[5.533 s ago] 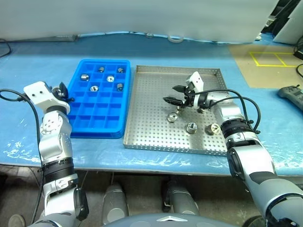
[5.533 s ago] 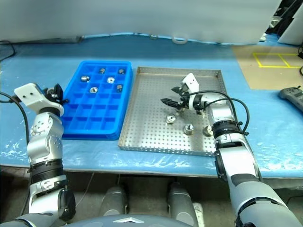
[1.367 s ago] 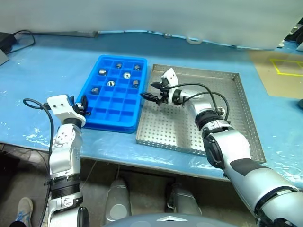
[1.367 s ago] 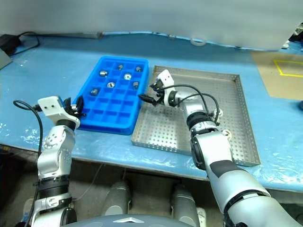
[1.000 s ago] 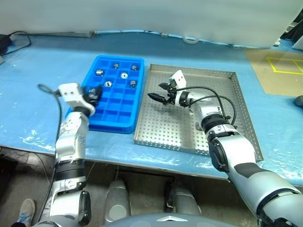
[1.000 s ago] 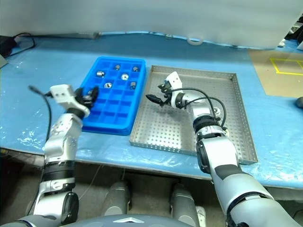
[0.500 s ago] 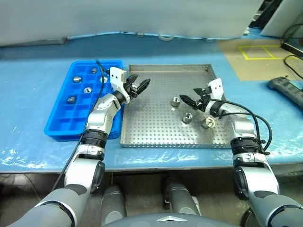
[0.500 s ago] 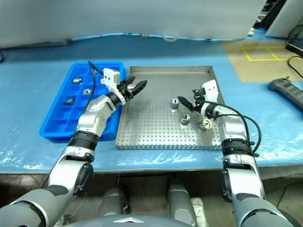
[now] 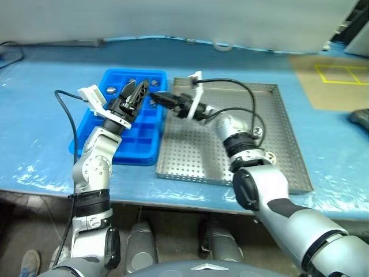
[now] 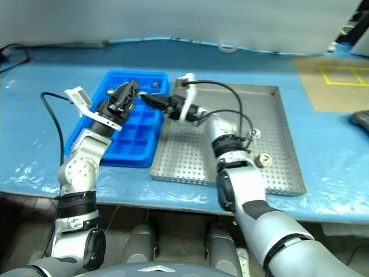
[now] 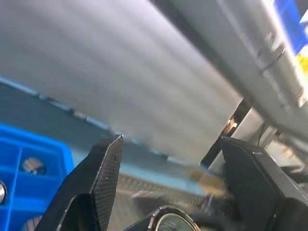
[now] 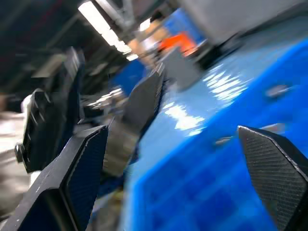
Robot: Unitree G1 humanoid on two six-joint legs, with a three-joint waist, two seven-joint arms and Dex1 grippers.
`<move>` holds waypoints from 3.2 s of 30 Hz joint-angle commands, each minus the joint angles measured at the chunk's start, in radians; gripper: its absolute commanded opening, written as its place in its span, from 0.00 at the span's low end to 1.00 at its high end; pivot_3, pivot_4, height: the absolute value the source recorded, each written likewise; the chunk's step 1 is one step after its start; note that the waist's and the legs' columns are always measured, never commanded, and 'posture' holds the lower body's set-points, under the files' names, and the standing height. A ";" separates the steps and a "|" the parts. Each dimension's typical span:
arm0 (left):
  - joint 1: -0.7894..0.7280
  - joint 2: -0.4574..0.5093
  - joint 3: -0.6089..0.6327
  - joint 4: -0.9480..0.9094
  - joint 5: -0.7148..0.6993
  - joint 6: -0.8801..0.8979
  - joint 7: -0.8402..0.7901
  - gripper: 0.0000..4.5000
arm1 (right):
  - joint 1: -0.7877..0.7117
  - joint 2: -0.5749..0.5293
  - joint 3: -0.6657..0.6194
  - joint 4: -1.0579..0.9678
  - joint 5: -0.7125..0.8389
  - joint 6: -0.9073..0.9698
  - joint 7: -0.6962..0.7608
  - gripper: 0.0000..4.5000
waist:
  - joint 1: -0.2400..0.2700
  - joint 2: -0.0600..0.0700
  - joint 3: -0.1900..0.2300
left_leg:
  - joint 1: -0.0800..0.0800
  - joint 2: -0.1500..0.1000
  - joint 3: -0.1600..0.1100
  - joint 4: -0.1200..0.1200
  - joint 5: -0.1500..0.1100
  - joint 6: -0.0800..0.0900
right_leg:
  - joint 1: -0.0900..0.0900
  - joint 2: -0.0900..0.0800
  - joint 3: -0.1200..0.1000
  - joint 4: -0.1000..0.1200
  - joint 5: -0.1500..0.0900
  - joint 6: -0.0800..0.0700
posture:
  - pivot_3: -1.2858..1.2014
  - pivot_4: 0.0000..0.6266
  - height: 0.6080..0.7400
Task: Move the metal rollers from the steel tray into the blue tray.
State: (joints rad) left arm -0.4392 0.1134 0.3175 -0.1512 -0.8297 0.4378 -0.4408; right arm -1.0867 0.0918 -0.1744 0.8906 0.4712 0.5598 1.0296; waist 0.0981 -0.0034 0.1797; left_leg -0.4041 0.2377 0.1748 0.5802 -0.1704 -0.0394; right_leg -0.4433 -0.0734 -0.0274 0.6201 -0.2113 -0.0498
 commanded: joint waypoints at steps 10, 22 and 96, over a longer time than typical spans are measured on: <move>-0.001 0.068 -0.134 0.002 0.047 0.017 -0.090 0.78 | 0.084 0.042 -0.063 -0.223 0.189 0.292 -0.059 1.00 | 0.012 0.000 0.000 | 0.007 0.000 -0.001 -0.005 0.007 -0.019 | 0.002 0.000 0.000 0.001 0.001 0.002 | 0.51 0.24 1.00; 0.045 0.107 -0.168 0.000 0.128 -0.013 -0.091 0.79 | 0.150 0.080 -0.097 -0.333 0.291 0.292 -0.130 0.38 | -0.024 0.000 0.000 | 0.015 0.002 -0.001 -0.019 0.017 -0.027 | 0.002 0.006 0.001 0.001 0.001 0.003 | 0.53 0.24 1.00; 0.583 0.016 0.153 -0.344 0.440 -0.340 0.507 0.79 | -0.348 0.376 0.364 0.425 -0.475 -0.666 -0.604 0.39 | 0.142 -0.002 -0.001 | 0.001 0.007 -0.028 -0.015 0.015 -0.031 | 0.000 0.014 -0.010 0.004 -0.002 0.001 | 0.71 0.24 1.00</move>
State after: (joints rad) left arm 0.1475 0.1186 0.4718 -0.4826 -0.4020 0.1083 0.0770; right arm -1.2959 0.1751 0.2116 1.3311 -0.0132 -0.1068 0.4346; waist 0.2398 -0.0056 0.1788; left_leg -0.4035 0.2442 0.1467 0.5662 -0.1550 -0.0704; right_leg -0.4431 -0.0592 -0.0374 0.6241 -0.2128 -0.0487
